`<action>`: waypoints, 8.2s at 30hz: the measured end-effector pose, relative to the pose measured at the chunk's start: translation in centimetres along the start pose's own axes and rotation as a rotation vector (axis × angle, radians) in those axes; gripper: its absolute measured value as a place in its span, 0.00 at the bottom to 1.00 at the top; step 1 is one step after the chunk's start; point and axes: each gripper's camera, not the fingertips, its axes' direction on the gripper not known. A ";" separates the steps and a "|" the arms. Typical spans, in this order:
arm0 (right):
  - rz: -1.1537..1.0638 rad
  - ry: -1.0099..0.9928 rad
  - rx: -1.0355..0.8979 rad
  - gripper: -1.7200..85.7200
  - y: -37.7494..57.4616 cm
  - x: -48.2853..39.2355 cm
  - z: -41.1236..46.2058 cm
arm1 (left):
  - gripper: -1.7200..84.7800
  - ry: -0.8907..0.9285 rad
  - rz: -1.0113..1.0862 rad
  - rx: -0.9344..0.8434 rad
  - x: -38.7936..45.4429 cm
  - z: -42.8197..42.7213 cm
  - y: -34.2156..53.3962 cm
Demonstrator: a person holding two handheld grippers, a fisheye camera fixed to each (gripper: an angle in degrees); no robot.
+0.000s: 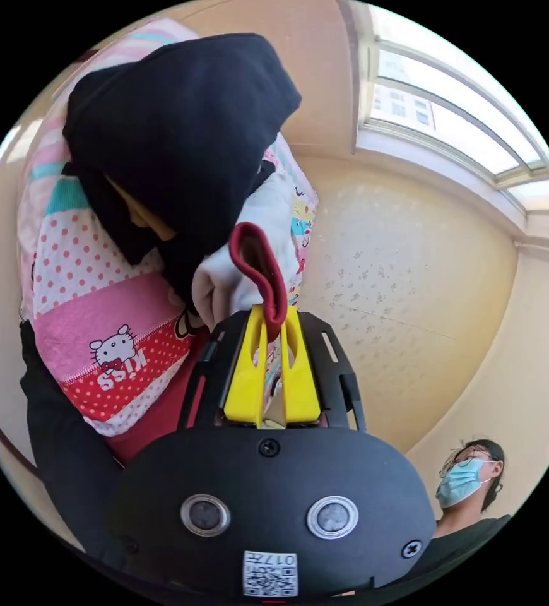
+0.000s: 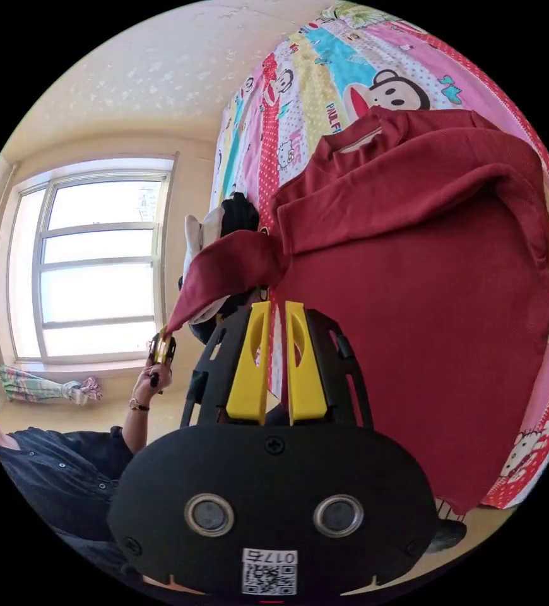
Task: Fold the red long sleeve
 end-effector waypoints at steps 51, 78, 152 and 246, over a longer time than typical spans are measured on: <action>-0.037 0.641 0.233 0.08 -8.6 22.7 -6.1 | 0.06 -0.166 0.461 -0.118 6.2 1.7 6.1; 0.107 0.187 0.232 0.06 -0.1 22.0 -22.6 | 0.06 -0.358 1.200 -0.363 19.9 25.5 17.8; 0.124 -0.509 0.187 0.09 -0.2 15.6 -40.7 | 0.12 0.095 0.321 -0.614 -2.6 37.9 -10.4; 0.655 -0.090 0.573 0.13 33.3 25.9 -48.0 | 0.12 -0.467 0.565 -1.229 4.9 33.7 34.8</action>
